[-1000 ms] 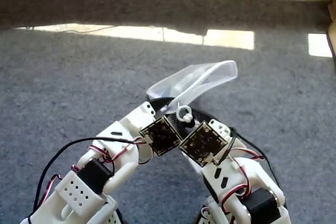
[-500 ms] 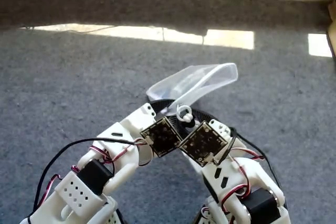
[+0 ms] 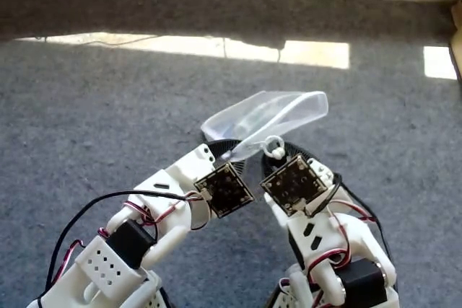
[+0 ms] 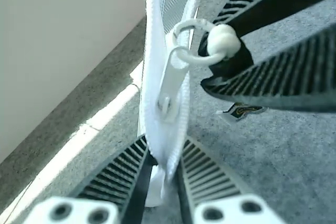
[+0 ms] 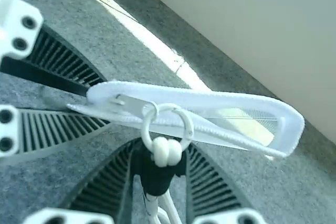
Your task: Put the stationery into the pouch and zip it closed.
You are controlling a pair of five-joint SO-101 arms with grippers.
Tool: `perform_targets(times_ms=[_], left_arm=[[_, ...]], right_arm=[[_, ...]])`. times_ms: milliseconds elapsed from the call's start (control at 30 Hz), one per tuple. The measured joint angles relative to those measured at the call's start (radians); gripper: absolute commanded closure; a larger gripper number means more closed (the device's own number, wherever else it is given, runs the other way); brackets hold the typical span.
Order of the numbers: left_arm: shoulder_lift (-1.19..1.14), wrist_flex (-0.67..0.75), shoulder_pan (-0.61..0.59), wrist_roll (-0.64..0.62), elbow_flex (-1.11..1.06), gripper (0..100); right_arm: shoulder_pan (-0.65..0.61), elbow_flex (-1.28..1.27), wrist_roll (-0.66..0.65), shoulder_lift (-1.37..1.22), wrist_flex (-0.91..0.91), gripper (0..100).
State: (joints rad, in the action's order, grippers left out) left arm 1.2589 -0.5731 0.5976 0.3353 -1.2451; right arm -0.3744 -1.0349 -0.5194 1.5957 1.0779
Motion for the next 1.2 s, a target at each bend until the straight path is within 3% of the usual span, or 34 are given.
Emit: perform_targets(times_ms=[1200], left_arm=[[0.005,-0.003,-0.031,0.000,0.005,99]], right_arm=[[0.374,-0.003,0.127,-0.012,-0.186,99.3]])
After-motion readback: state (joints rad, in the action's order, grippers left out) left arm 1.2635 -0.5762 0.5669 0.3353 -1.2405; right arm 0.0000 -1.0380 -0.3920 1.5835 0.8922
